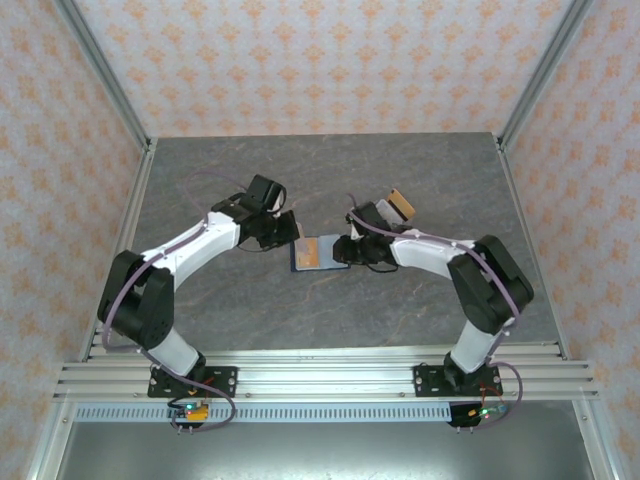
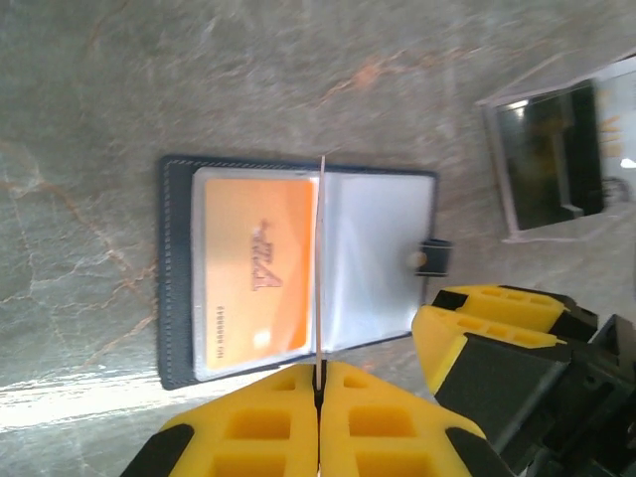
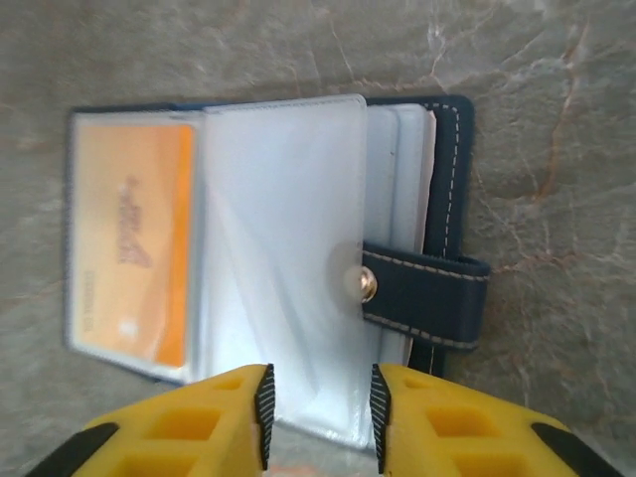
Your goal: Take the credit cards out of the card holder
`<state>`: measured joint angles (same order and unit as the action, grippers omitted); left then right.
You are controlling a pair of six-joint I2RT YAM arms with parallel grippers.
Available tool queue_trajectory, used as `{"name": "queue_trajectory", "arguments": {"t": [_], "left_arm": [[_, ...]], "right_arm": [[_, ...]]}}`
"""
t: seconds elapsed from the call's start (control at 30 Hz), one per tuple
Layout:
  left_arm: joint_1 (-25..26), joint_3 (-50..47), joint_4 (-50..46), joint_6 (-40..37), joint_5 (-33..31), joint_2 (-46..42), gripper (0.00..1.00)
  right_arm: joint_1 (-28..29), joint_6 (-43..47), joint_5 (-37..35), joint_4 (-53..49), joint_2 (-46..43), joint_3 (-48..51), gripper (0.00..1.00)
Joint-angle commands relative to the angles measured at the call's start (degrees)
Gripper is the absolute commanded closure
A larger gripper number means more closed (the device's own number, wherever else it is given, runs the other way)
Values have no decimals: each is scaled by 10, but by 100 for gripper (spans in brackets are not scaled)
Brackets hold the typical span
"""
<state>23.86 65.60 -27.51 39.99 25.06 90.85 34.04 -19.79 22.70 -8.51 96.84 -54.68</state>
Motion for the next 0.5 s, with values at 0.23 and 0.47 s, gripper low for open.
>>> {"name": "queue_trajectory", "arguments": {"t": [0.23,0.47], "left_arm": [[-10,-8,157,59,116,-45,93],[-10,-25,320,149,206,-16,94]], "right_arm": [[-48,-46,114,44,-155,5,28],[-70,-117,172,74,-164,-29,23]]}}
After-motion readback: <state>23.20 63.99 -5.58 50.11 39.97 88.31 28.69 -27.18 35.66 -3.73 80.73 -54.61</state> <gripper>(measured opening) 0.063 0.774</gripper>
